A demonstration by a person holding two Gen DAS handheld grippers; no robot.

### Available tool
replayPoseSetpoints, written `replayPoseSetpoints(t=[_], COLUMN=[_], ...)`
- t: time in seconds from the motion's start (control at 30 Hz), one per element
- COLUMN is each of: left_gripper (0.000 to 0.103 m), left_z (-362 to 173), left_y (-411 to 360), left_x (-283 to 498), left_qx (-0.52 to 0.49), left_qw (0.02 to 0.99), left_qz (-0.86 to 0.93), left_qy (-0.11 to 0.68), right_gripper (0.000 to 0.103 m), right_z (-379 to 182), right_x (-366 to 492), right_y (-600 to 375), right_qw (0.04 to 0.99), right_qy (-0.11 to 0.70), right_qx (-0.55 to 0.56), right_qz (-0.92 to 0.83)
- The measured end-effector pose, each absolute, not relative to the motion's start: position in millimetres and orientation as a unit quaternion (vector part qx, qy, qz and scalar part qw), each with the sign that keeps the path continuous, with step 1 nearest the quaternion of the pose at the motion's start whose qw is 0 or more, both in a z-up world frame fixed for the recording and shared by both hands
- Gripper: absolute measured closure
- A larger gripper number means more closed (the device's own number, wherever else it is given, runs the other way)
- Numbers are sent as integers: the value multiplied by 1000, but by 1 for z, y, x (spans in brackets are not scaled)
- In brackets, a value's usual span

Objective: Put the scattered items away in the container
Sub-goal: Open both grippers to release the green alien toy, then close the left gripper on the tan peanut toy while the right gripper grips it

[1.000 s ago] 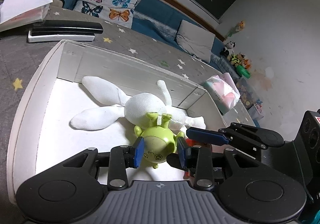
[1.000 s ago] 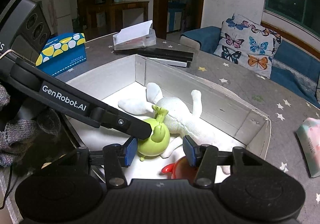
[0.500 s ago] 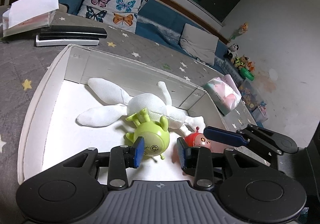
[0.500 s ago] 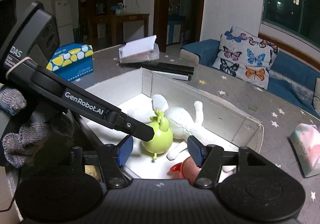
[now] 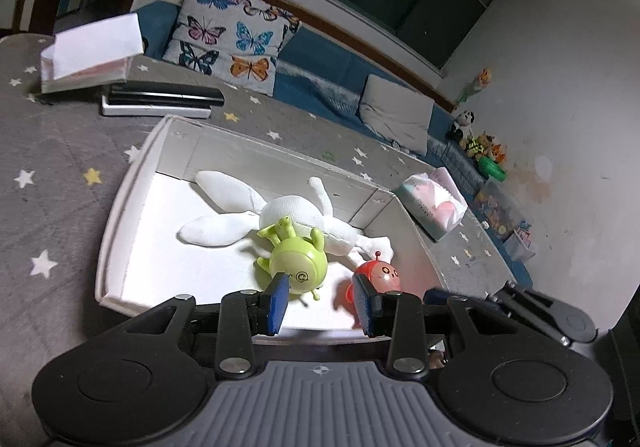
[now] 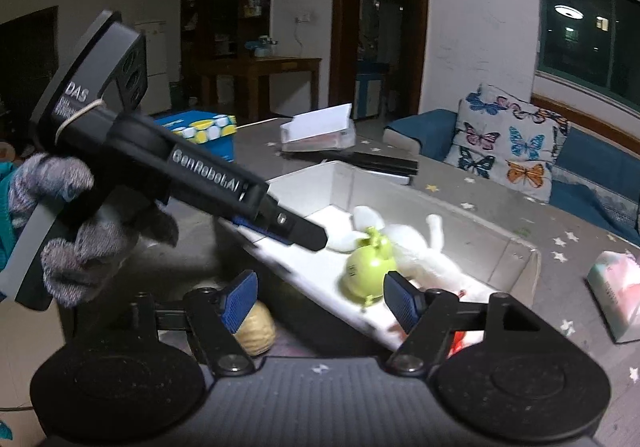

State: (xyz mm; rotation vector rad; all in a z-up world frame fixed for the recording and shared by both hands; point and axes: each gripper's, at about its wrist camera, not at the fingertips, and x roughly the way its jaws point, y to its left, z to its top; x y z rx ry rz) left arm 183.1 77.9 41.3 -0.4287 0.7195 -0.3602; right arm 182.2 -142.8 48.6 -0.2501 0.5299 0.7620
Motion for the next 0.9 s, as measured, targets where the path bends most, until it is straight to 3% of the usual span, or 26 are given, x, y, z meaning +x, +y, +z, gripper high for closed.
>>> replayPoseSetpoints(t=[0.43, 0.9], left_gripper=[65, 65], left_z=[30, 2], left_y=[80, 87], left_x=[134, 132], left_qx=[-177, -185], left_qw=[904, 883], left_qz=[-154, -159], left_qy=[356, 401], right_gripper=[24, 23], right_z=[12, -18], right_x=[158, 167], right_y=[-119, -98], right_qw=[860, 845], right_qy=[288, 321], right_qx=[-125, -135], right_qz=[402, 406])
